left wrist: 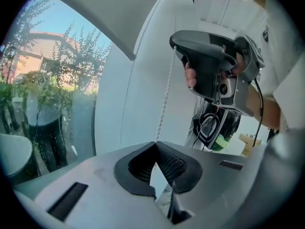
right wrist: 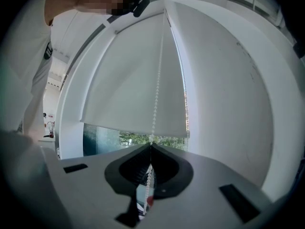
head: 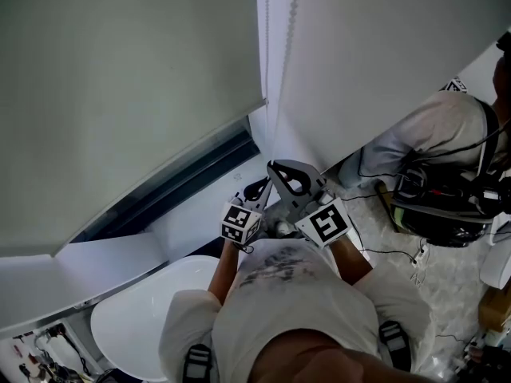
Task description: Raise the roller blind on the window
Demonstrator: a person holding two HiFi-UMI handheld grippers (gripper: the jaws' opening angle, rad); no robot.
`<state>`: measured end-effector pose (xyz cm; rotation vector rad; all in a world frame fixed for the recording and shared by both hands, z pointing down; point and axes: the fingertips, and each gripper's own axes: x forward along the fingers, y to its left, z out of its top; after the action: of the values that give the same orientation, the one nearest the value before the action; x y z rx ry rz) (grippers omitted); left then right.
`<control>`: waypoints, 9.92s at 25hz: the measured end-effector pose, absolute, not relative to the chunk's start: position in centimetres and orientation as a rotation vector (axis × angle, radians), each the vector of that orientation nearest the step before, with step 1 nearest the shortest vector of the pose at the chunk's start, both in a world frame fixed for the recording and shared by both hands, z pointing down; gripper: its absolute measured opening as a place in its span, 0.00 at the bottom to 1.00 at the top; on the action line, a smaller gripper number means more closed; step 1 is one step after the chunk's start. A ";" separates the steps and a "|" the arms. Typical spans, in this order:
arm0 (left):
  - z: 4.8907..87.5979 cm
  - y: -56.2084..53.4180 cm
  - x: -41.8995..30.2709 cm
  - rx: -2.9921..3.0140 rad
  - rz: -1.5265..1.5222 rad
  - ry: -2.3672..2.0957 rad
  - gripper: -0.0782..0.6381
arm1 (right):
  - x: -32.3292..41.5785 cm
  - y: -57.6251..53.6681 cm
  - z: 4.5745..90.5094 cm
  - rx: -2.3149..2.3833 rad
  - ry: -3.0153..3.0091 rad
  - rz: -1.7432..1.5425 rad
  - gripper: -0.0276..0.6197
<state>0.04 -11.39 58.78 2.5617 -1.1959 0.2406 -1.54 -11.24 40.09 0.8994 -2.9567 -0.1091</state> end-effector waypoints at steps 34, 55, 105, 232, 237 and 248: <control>29.5 -11.6 -0.8 2.891 -0.153 -1.293 0.22 | -2.0 -11.6 40.3 0.874 -2.958 -0.154 0.14; 26.3 -12.3 -1.4 2.865 -0.189 -1.409 0.13 | -3.5 -11.0 40.9 0.835 -2.930 -0.141 0.14; 41.7 -9.8 -1.5 2.711 -0.014 -1.293 0.13 | -2.4 -6.1 52.3 0.695 -2.783 0.178 0.14; 45.6 -7.0 -3.6 2.708 -0.064 -1.293 0.20 | -2.9 -9.5 40.5 0.880 -2.864 -0.198 0.14; 39.5 -7.5 -3.7 2.788 -0.157 -1.263 0.20 | -2.9 -9.5 40.5 0.886 -2.869 -0.184 0.14; 28.7 -9.2 -2.1 2.953 -0.174 -1.260 0.20 | -3.0 -9.3 40.6 0.875 -2.877 -0.182 0.14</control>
<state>-2.12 -9.21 28.66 2.9533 -1.2597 -0.1737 -3.05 -9.29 40.55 0.8750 -2.8765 -0.1817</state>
